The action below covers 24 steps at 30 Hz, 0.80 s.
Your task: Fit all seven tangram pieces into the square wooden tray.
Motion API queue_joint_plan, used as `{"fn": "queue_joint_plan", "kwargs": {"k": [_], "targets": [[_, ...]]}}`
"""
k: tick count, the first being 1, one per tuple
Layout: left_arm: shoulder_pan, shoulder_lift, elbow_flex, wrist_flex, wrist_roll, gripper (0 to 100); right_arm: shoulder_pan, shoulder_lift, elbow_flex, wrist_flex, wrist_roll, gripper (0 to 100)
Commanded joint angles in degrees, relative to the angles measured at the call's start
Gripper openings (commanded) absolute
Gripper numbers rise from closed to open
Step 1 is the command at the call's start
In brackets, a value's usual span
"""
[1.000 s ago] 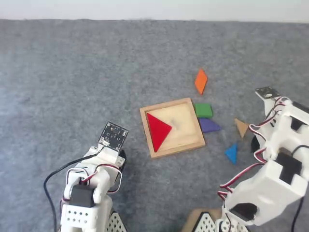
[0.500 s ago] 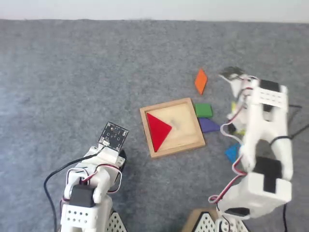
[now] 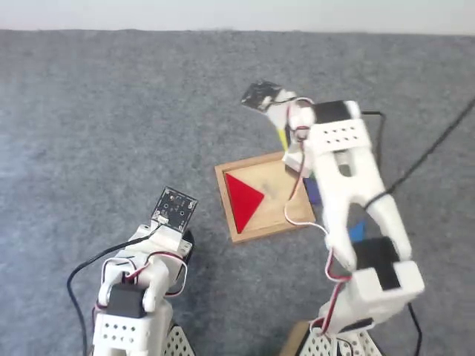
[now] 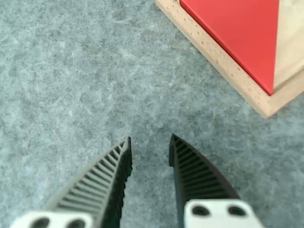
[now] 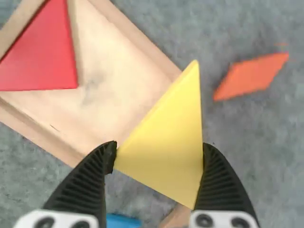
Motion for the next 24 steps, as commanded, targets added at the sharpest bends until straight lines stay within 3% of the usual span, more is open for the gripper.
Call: {"fn": "queue_joint_plan", "kwargs": {"k": [1, 7, 12, 24], "targets": [[-0.09, -1.23, -0.66, 0.18, 0.44, 12, -3.74, 5.05, -6.24, -1.71, 3.34, 6.1], [-0.09, -1.23, -0.66, 0.18, 0.44, 12, -8.13, 12.09, -7.82, -6.81, 3.52, 6.1], [-0.09, -1.23, -0.66, 0.18, 0.44, 12, -11.47, 15.52, -7.74, -7.52, 8.09, 6.1], [-0.09, -1.23, -0.66, 0.18, 0.44, 12, -12.18, 16.84, -7.47, -7.16, 14.33, 7.1]]}}
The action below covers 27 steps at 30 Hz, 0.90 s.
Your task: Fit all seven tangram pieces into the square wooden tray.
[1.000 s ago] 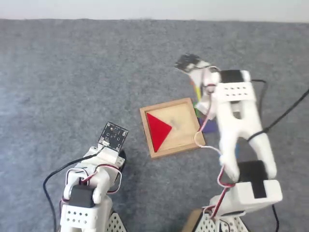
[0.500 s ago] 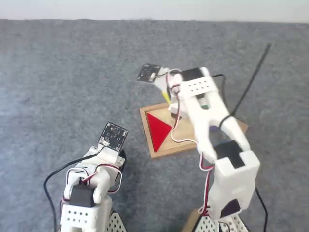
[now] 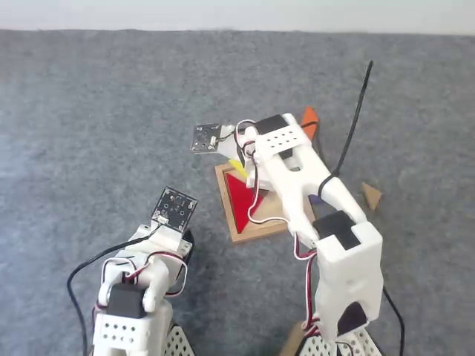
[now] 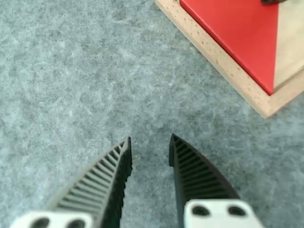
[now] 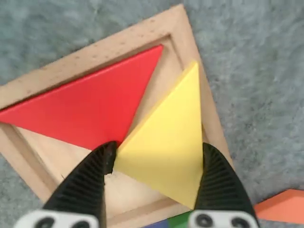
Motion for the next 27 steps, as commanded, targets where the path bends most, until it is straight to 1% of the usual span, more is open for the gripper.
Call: {"fn": "queue_joint_plan", "kwargs": {"k": [1, 7, 10, 14, 18, 27], "targets": [[-0.09, -1.23, -0.66, 0.18, 0.44, 12, -0.4, -0.84, -3.16, 0.22, 3.43, 8.4], [-0.09, -1.23, -0.66, 0.18, 0.44, 12, -0.31, -0.84, -3.16, 0.66, 3.69, 23.7], [-0.09, -1.23, -0.66, 0.18, 0.44, 12, -0.31, -0.92, -3.16, 0.84, 3.69, 27.7], [-0.09, -1.23, -0.66, 0.18, 0.44, 12, -0.4, -1.1, -3.08, 1.01, 3.6, 27.7], [-0.09, -1.23, -0.66, 0.18, 0.44, 12, -1.36, -1.45, -3.16, 3.82, 3.87, 27.7], [-0.09, -1.23, -0.66, 0.18, 0.44, 12, -2.42, -1.54, -3.52, 4.0, 3.6, 27.7]]}}
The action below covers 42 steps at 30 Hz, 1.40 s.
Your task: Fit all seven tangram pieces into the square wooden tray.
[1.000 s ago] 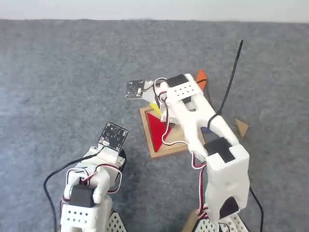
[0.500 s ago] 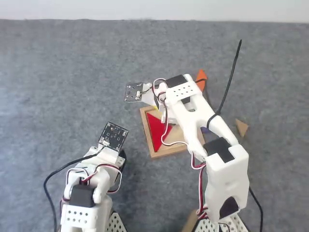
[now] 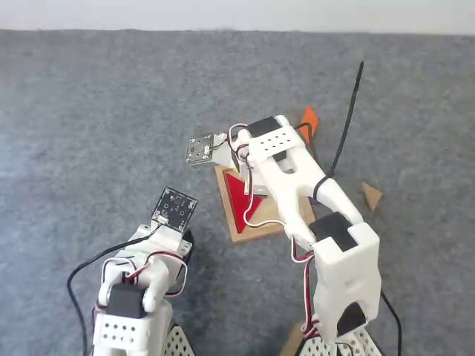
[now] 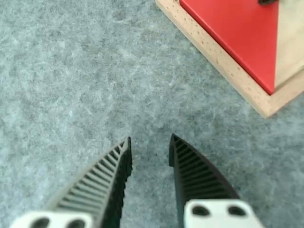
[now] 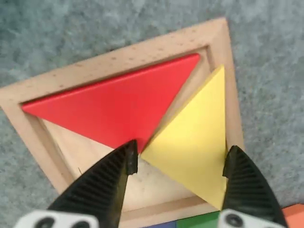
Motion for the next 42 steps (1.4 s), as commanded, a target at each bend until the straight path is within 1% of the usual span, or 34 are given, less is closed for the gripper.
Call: {"fn": "queue_joint_plan", "kwargs": {"k": [1, 4, 8, 14, 17, 21, 25, 28, 31, 42], "targets": [[-0.09, -1.23, -0.66, 0.18, 0.44, 12, -0.57, -1.54, -3.34, 0.66, 0.35, 27.7], [-0.09, -1.23, -0.66, 0.18, 0.44, 12, -0.57, -2.86, -2.9, 0.92, 0.35, 27.7], [-0.09, -1.23, -0.66, 0.18, 0.44, 12, -1.1, -6.46, -2.2, 4.79, 0.53, 27.7], [-0.09, -1.23, -0.66, 0.18, 0.44, 12, -1.27, -7.52, -1.05, 4.0, 0.09, 27.7], [-0.09, -1.23, -0.66, 0.18, 0.44, 12, 0.48, -9.71, -1.76, 3.38, -4.92, 27.7], [-0.09, -1.23, -0.66, 0.18, 0.44, 12, 4.09, -17.54, 0.79, 1.19, -11.08, 27.7], [-0.09, -1.23, -0.66, 0.18, 0.44, 12, 8.48, -22.29, 9.67, -7.87, -15.12, 27.7], [-0.09, -1.23, -0.66, 0.18, 0.44, 12, 10.86, -20.97, 14.33, -11.74, -15.3, 27.7], [-0.09, -1.23, -0.66, 0.18, 0.44, 12, 11.47, -17.98, 16.09, -12.35, -15.38, 27.7], [-0.09, -1.23, -0.66, 0.18, 0.44, 12, 11.12, -10.86, 15.12, -16.84, -15.47, 27.7]]}}
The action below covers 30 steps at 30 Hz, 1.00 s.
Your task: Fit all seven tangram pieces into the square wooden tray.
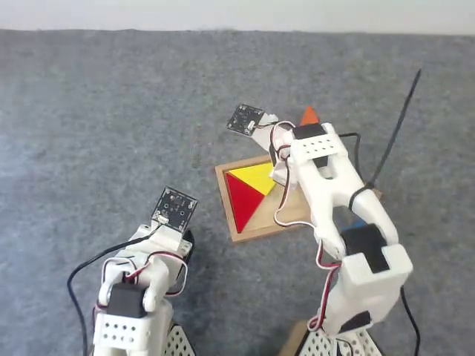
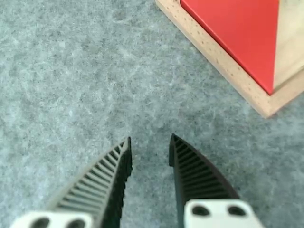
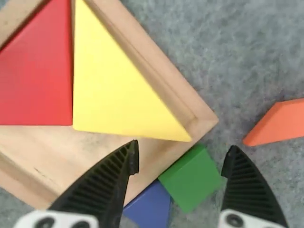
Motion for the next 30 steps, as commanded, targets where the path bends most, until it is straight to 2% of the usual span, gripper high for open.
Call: {"fn": "queue_joint_plan", "kwargs": {"k": [1, 10, 20, 26, 30], "targets": [[-0.09, -1.23, -0.66, 0.18, 0.44, 12, 0.48, 1.27, -1.93, -1.89, -0.7, 27.7], [-0.09, -1.23, -0.66, 0.18, 0.44, 12, -1.98, 7.08, -6.24, -2.07, -4.04, 27.7], [-0.09, -1.23, -0.66, 0.18, 0.44, 12, -1.63, 4.09, -6.15, -6.46, -9.49, 27.7], [-0.09, -1.23, -0.66, 0.18, 0.44, 12, 4.88, -5.23, -6.95, -7.87, -20.13, 27.7], [-0.09, -1.23, -0.66, 0.18, 0.44, 12, 7.52, -1.36, -12.57, -8.48, -29.45, 27.8]]}}
